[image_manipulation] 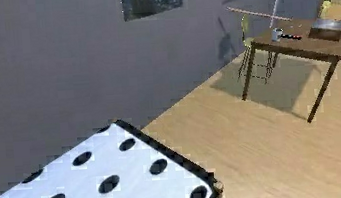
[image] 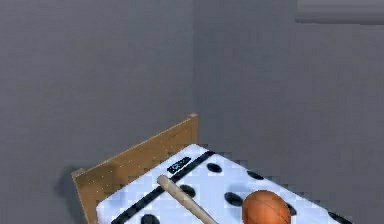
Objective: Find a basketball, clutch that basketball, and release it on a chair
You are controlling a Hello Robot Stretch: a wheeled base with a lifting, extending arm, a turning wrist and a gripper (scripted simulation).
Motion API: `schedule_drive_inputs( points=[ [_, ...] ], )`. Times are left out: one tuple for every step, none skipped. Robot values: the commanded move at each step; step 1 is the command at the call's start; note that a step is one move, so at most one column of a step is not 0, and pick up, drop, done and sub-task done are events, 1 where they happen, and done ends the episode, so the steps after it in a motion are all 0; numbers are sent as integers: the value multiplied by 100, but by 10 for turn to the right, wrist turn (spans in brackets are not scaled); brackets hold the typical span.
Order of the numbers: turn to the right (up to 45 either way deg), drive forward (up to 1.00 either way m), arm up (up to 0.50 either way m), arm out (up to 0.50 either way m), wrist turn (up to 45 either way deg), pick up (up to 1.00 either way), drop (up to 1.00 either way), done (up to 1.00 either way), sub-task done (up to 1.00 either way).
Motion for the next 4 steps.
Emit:
schedule_drive_inputs(
  points=[
    [-450,0,0,0,0,0,0,0,0],
    [-150,0,0,0,0,0,0,0,0],
    [0,0,50,0,0,0,0,0,0],
    [0,0,12,0,0,0,0,0,0]
  ],
)
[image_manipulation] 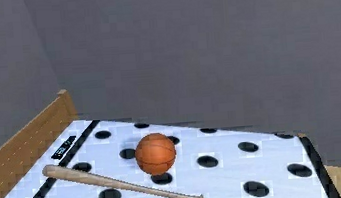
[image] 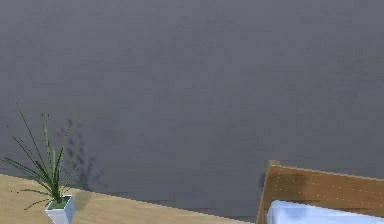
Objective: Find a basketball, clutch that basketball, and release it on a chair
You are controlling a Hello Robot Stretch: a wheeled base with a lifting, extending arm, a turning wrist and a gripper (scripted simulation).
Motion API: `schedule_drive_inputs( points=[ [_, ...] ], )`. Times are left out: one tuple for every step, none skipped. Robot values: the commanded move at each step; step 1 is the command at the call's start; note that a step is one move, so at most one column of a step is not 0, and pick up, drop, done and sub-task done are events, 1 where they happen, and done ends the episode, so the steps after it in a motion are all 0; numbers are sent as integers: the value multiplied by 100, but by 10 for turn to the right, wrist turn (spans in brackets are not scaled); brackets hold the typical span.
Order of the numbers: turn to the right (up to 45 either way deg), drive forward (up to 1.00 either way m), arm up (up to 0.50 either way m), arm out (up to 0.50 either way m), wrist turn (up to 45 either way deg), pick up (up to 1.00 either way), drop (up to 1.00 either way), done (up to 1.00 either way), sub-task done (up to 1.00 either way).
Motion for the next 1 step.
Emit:
schedule_drive_inputs(
  points=[
    [0,0,0,40,0,0,0,0,0]
  ],
)
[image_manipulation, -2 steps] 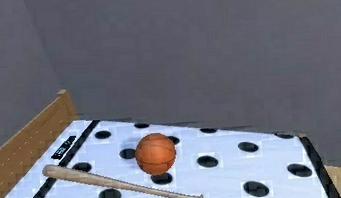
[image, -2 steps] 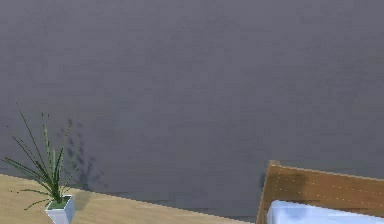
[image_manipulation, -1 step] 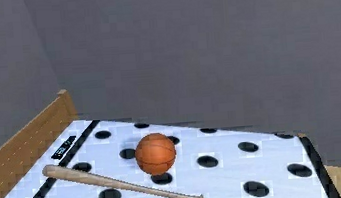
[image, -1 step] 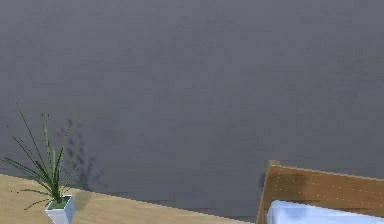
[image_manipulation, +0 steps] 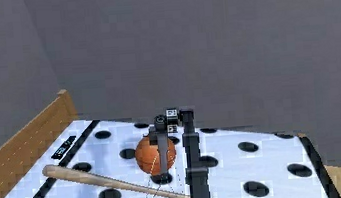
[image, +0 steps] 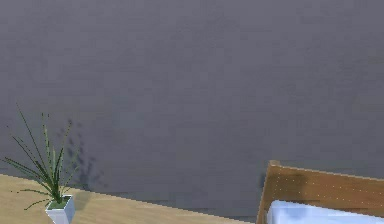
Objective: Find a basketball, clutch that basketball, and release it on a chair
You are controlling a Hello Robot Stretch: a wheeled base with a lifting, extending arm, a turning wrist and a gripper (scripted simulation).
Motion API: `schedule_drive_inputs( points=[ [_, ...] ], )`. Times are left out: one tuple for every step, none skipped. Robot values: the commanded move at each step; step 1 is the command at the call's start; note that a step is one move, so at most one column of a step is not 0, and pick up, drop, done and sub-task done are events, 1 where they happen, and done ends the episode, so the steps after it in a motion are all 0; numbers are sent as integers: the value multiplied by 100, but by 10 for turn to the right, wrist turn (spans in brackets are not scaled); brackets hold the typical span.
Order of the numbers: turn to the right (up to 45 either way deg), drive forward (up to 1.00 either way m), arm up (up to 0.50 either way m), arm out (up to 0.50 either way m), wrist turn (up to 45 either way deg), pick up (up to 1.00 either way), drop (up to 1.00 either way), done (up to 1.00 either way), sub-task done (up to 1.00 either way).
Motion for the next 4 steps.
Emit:
schedule_drive_inputs(
  points=[
    [0,0,0,0,450,0,0,0,0],
    [0,0,0,0,450,0,0,0,0],
    [0,0,0,0,450,0,0,0,0],
    [0,0,0,0,240,0,0,0,0]
  ],
)
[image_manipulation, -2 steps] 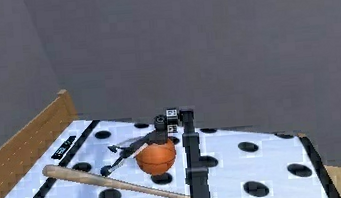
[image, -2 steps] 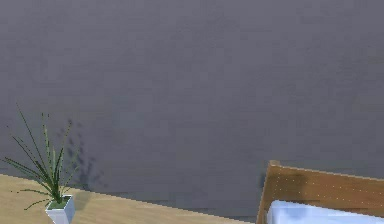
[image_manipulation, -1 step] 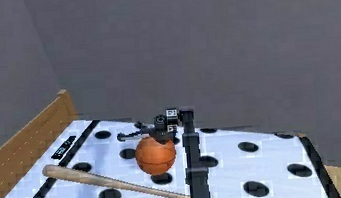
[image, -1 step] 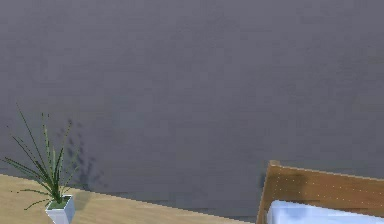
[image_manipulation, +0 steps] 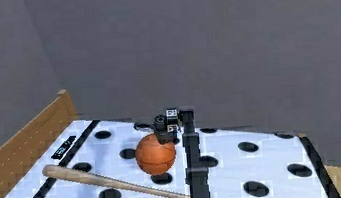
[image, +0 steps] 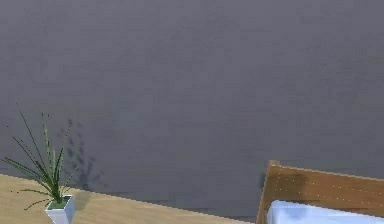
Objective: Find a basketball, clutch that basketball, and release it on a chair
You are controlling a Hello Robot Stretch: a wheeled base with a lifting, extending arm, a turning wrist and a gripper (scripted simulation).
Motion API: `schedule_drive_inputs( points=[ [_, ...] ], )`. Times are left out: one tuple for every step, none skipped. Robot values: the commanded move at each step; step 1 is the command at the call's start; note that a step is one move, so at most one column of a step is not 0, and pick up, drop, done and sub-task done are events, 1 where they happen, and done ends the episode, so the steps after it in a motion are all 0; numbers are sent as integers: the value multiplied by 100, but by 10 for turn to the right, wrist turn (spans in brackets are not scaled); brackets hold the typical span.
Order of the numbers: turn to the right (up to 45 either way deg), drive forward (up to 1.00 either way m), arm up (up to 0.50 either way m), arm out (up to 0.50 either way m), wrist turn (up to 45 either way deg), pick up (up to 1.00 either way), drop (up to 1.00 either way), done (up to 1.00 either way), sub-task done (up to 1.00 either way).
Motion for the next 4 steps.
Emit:
schedule_drive_inputs(
  points=[
    [0,0,-30,0,0,0,0,0,0],
    [0,0,0,0,0,100,0,0,0],
    [0,0,10,0,0,0,0,0,0],
    [0,0,46,0,0,0,0,0,0]
  ],
)
